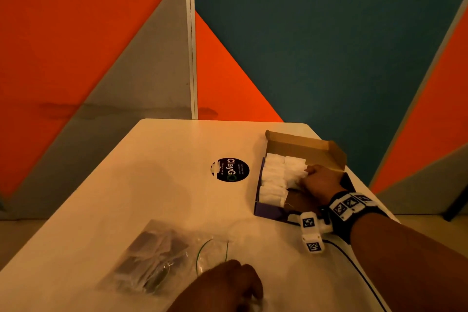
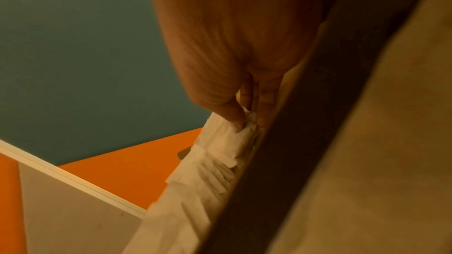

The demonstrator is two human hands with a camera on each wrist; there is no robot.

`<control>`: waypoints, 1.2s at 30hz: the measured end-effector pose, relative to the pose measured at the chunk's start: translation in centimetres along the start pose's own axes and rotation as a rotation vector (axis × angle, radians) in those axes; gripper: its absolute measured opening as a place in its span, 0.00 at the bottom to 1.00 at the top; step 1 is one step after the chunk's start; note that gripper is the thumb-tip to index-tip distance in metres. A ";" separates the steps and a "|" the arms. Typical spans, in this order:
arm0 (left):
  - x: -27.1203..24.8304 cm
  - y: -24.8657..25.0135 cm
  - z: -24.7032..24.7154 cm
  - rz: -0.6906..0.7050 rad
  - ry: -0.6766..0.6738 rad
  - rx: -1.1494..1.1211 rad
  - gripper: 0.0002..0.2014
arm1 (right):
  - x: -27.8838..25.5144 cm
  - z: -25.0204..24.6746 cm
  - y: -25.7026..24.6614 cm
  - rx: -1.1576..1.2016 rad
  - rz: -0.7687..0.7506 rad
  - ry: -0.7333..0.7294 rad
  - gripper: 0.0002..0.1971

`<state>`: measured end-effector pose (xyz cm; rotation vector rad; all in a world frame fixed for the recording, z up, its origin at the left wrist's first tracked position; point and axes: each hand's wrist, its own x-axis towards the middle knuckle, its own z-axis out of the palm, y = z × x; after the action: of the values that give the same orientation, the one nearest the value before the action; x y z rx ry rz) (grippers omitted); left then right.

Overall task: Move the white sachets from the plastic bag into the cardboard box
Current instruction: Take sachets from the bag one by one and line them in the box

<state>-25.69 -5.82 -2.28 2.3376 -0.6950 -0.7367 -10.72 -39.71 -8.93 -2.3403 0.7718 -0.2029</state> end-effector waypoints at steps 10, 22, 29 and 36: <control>-0.7 -4.2 -2.5 0.116 0.369 -0.652 0.13 | -10.2 -3.5 -5.7 0.116 -0.288 0.068 0.10; -0.6 -3.7 -1.1 0.209 0.453 -0.611 0.17 | -25.9 -0.3 -7.8 0.151 -0.499 -0.421 0.18; -1.7 -4.1 -0.3 0.247 0.286 -0.468 0.29 | -27.6 0.5 -5.9 0.324 -0.331 -0.377 0.06; -1.9 -3.6 0.7 0.284 0.300 -0.241 0.33 | -28.3 0.6 -4.4 0.355 -0.215 -0.301 0.08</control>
<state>-26.42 -2.38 -4.47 2.0172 -0.7377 -0.3148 -31.45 -20.30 -5.06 -2.0470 0.3075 -0.0683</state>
